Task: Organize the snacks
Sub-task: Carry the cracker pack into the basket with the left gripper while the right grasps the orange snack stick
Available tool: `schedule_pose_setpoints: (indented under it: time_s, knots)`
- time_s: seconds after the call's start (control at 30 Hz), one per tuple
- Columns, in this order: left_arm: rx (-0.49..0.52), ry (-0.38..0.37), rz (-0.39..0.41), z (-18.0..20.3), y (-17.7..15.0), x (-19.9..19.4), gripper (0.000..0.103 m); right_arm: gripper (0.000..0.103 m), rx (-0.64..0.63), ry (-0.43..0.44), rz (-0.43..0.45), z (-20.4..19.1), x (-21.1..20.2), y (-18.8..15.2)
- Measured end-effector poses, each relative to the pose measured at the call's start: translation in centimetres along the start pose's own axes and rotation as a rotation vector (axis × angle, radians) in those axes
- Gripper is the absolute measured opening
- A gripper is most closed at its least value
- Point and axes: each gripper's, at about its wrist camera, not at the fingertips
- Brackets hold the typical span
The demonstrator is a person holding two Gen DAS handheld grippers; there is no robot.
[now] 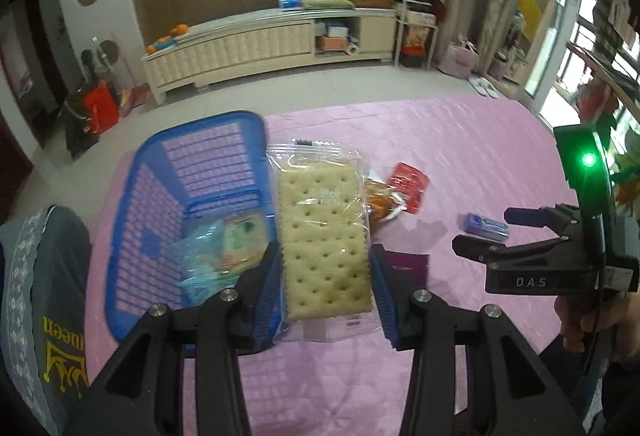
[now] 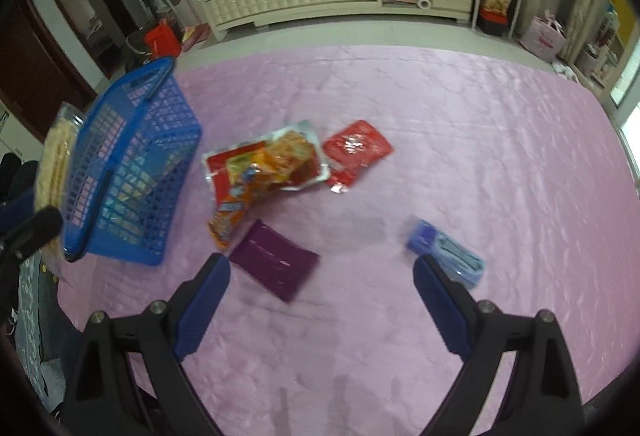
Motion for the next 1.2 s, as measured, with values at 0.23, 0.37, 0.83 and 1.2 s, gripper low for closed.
schedule_pose_setpoints:
  time_s: [0.23,0.37,0.83,1.2]
  knots:
    - [-0.063,0.017,0.003,-3.9,-0.3,0.0,0.041,0.095,-0.048,0.004,-0.019,-3.6,1.9,2.4]
    - [-0.098,0.020,-0.001,-6.1,-0.6,0.5,0.041,0.095,-0.047,0.020,-0.020,-5.1,3.3,3.7]
    - [-0.190,0.001,-0.062,-12.1,0.1,4.7,0.041,0.052,0.043,0.071,-0.182,-6.9,11.5,6.9]
    - [-0.212,-0.005,-0.081,-13.1,-0.1,5.2,0.041,0.021,-0.003,0.123,-0.152,-7.9,10.6,5.9]
Point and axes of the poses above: each gripper's, at about its wrist camera, not at the fingertips, and x roughly the way its jaws point, z to its right, y to its top, and after that the axes turned 12 degrees about -z, right-handed
